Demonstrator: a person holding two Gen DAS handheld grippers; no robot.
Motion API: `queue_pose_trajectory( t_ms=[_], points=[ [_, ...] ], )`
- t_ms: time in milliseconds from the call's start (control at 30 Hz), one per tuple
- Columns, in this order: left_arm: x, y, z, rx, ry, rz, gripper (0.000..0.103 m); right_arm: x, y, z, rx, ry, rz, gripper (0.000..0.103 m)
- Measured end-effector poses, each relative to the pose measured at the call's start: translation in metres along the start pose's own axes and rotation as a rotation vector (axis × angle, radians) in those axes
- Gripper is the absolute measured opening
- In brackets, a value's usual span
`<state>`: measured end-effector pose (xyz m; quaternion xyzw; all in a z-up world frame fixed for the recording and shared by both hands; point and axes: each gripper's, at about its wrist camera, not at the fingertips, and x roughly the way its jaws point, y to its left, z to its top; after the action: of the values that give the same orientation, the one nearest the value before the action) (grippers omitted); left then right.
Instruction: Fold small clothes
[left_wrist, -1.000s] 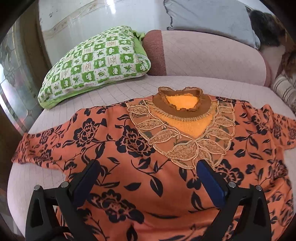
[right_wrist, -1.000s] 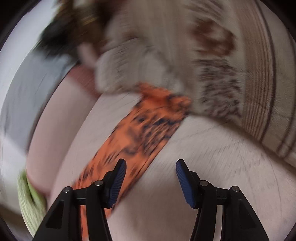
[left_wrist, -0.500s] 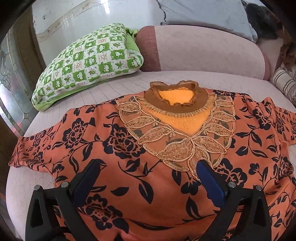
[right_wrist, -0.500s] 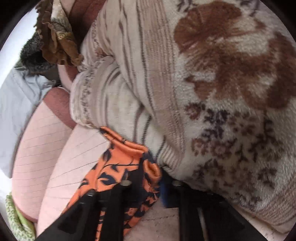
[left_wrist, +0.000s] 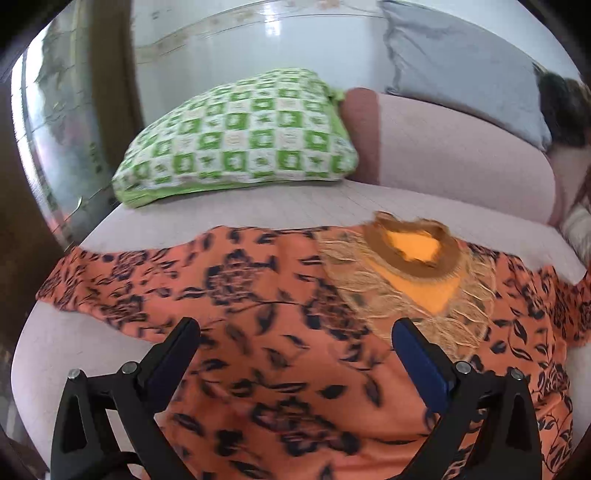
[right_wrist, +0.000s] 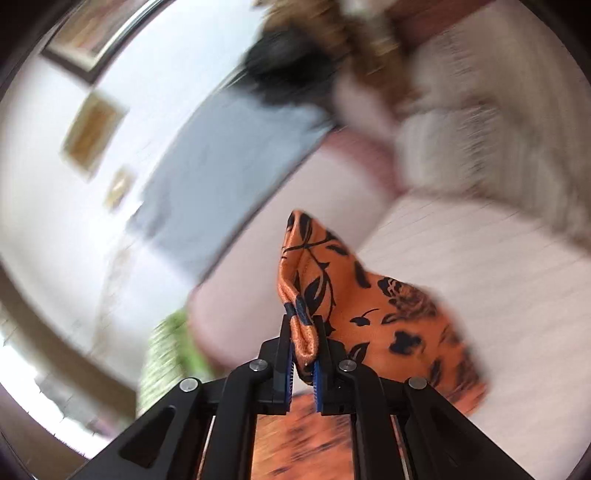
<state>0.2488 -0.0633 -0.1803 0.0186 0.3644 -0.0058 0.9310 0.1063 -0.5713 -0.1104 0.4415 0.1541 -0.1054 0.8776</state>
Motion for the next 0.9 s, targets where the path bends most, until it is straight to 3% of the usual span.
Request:
queue_pose_trajectory(
  t_ms=[167, 400, 500, 600, 667, 700, 733, 833, 900],
  points=[
    [-0.001, 0.065, 0.001, -0.128, 0.012, 0.053, 0.103, 0.057, 0.091, -0.083, -0.008, 0.176, 0.171, 0.008],
    [-0.002, 0.138, -0.003, -0.223, 0.018, 0.159, 0.103, 0.166, 0.192, -0.233, 0.057, 0.428, 0.325, 0.008],
    [0.002, 0.166, -0.005, -0.270, 0.022, 0.207, 0.103, 0.192, 0.225, -0.305, 0.054, 0.534, 0.349, 0.012],
    [0.007, 0.190, -0.006, -0.331, 0.040, 0.240, 0.103, 0.225, 0.250, -0.357, -0.013, 0.649, 0.261, 0.019],
    [0.010, 0.198, -0.006, -0.353, 0.046, 0.244, 0.103, 0.238, 0.258, -0.377, -0.031, 0.709, 0.255, 0.038],
    [0.010, 0.199, -0.007, -0.356, 0.047, 0.247, 0.103, 0.240, 0.258, -0.381, -0.038, 0.732, 0.273, 0.065],
    [0.010, 0.199, -0.007, -0.358, 0.046, 0.248, 0.103, 0.236, 0.258, -0.377, -0.044, 0.722, 0.284, 0.078],
    [0.012, 0.191, -0.005, -0.346, 0.049, 0.235, 0.103, 0.218, 0.258, -0.355, -0.106, 0.639, 0.317, 0.078],
    [0.014, 0.181, -0.003, -0.337, 0.055, 0.217, 0.103, 0.197, 0.249, -0.331, -0.174, 0.608, 0.281, 0.078]
  ],
)
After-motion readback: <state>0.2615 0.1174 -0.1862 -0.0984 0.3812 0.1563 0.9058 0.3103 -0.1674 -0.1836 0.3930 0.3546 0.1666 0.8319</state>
